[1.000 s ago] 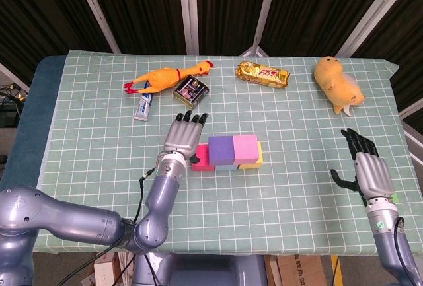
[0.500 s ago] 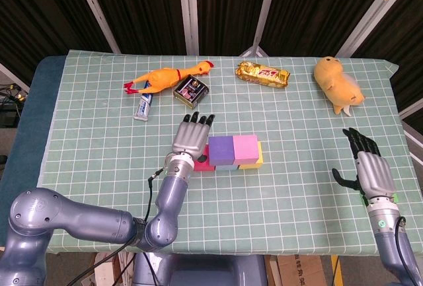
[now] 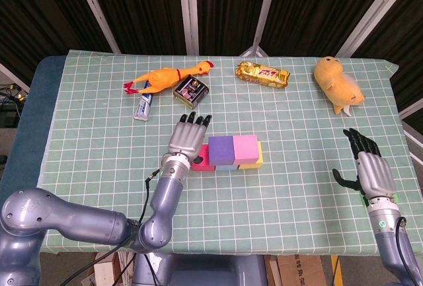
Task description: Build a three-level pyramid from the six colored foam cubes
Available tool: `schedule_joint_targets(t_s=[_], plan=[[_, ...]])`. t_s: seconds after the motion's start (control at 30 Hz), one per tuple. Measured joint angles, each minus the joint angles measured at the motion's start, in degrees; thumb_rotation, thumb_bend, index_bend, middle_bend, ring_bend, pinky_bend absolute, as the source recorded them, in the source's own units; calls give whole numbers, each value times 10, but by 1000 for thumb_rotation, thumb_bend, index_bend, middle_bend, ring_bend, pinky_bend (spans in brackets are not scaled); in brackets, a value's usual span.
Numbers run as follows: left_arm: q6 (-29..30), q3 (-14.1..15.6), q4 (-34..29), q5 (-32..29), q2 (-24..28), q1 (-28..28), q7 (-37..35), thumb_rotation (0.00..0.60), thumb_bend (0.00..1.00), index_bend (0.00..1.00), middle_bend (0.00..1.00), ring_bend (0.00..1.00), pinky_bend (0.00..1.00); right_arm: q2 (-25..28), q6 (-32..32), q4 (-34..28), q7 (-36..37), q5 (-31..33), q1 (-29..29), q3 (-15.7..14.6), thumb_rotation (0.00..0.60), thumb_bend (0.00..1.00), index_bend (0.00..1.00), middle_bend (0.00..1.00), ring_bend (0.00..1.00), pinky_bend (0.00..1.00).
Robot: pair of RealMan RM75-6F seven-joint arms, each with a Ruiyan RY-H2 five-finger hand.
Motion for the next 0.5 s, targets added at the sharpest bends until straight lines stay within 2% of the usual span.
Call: schedule_joint_targets(t_s=[0.23,0.5], plan=[[10,36,-33,13,43,46,-11,600,218,0,112,31,89,0,1,-3,-2,-2,0,-1,600,364,0,0,0,0],[-5,81,-19,38,44,79,-31,600,218,0,101,31,89,-2,1,-6,-5,-3,1,-1,600,364,0,0,0,0]])
